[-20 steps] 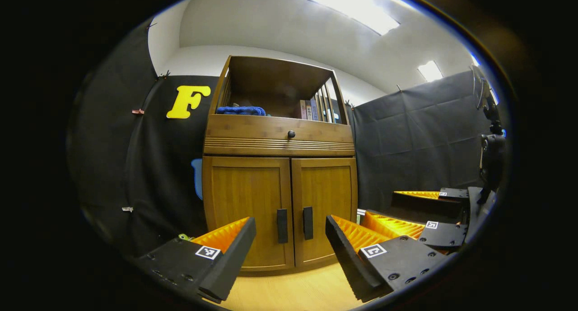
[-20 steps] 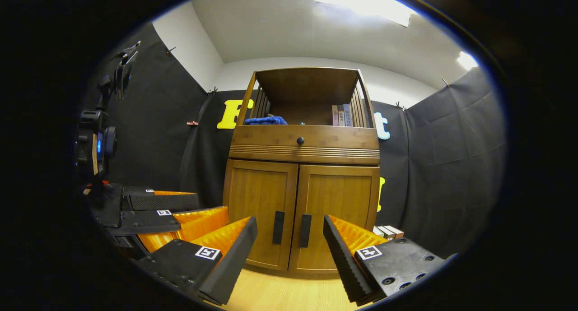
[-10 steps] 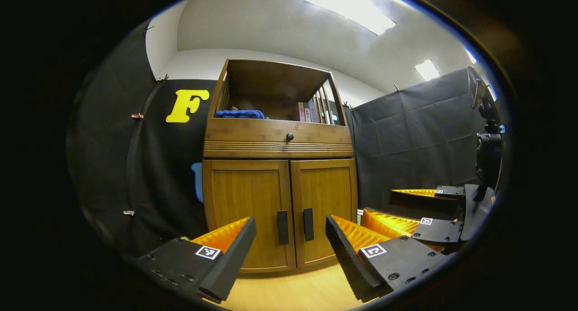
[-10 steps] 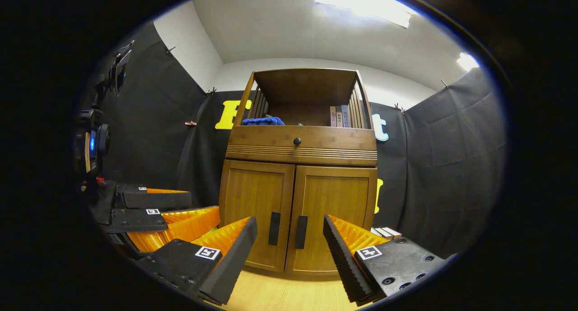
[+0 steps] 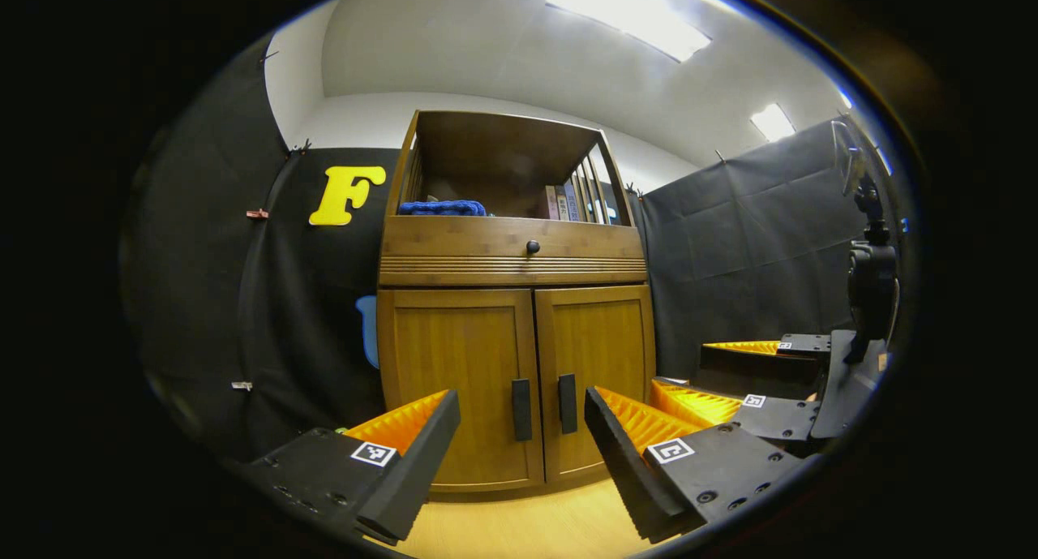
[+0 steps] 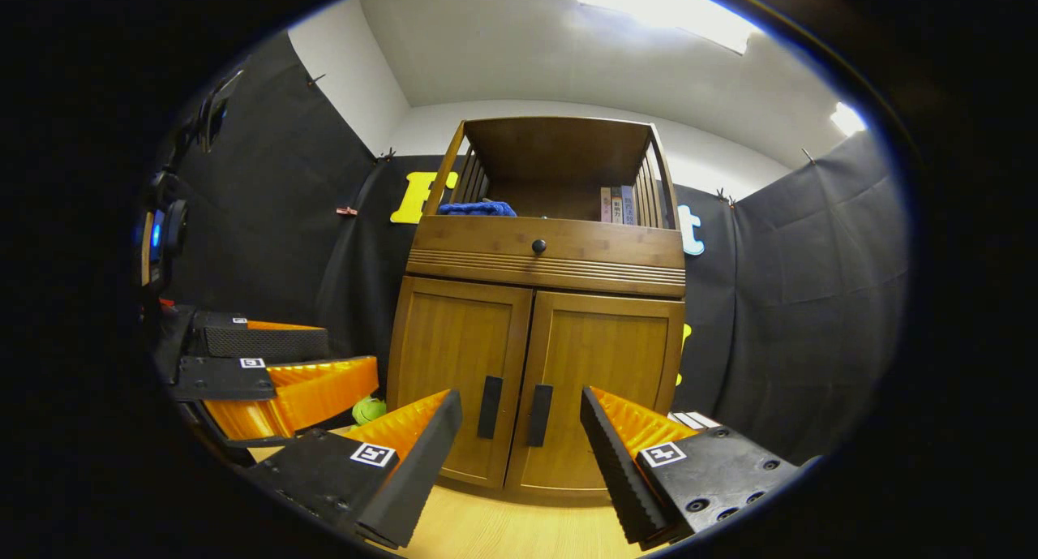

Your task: Open the right door of the double-door shoe cabinet with the right hand, and open the left door with the left hand.

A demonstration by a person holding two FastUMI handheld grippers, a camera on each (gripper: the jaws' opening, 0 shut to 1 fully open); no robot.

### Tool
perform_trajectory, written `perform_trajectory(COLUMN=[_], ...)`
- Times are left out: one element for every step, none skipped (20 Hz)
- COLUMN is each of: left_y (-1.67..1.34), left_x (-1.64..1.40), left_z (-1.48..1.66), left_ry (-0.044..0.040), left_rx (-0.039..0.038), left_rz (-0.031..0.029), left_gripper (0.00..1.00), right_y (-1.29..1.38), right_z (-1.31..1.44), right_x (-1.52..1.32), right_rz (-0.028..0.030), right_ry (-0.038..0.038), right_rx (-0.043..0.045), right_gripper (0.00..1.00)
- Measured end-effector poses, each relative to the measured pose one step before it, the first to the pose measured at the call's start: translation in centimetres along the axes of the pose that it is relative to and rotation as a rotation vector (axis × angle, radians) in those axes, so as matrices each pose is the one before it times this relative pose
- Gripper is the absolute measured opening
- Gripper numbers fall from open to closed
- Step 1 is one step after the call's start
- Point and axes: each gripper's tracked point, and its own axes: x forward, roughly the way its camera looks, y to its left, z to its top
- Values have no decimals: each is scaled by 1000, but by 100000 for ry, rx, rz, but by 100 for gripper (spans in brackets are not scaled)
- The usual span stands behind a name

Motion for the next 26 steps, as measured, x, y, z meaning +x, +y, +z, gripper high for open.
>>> perform_trajectory(left_y=[-39,71,39,-32,58,138,217,89,177,249,230,257,263,266,281,214,256,300,289,277,217,241,180,254,316,351], left_x=[-204,-231,-219,-249,-206,-279,-130,-135,-185,-153,-156,-91,-90,-128,-46,-125,-48,-122,20,-97,-30,-26,17,96,103,115], left_z=[-19,53,49,-63,122,59,134,7,75,31,64,-105,-3,-21,35,-69,138,-7,106,-92,-102,-247,-104,-176,-112,-243], left_ry=[-162,-174,-127,-172,-370,-364,-308,-316,-333,-171,-85,-88,-137,-44,-114,-152,-326,-223,-155,121,451,702,405,372,389,473], left_rx=[190,10,-72,-166,-338,-370,-320,-75,77,150,191,114,-79,-324,-454,-492,-451,-240,-108,40,184,231,225,436,520,623], left_rz=[-160,-220,-214,-168,-116,-54,112,86,305,330,320,265,242,155,63,136,100,99,180,236,163,180,328,607,920,915], left_gripper=[96,96,96,99,96,97,97,97,97,99,99,99,99,96,96,96,96,96,96,96,96,96,96,96,96,99], right_y=[37,64,4,34,36,180,-5,-152,-176,-107,-13,-65,-79,-243,-433,-164,-530,-467,-66,-1,145,112,-3,-195,-343,-291], right_z=[-232,-314,-371,-529,-576,-531,-508,-409,-341,-482,-573,-457,-559,-529,-611,-492,-620,-504,-654,-738,-801,-596,-311,-160,-77,-142], right_x=[604,631,472,500,419,519,624,609,836,801,984,911,862,900,1122,1129,1217,1145,1123,958,900,856,888,897,876,867], right_rz=[-110,132,246,242,528,357,143,-461,-602,-580,-342,-362,-570,-879,-922,-728,-1867,-1836,-1170,-331,412,433,-4,-1049,-1545,-1383], right_ry=[476,186,574,944,1029,1031,917,661,698,792,760,768,886,849,892,295,418,347,635,1403,1748,1514,646,-281,-926,-898], right_rx=[350,149,64,294,469,476,173,-175,-457,-341,194,669,758,471,104,-404,-1008,-1106,-414,385,819,863,539,16,-328,-219], right_gripper=[95,94,94,94,94,94,94,94,94,94,94,94,94,94,94,94,93,94,94,94,93,93,93,92,92,92])
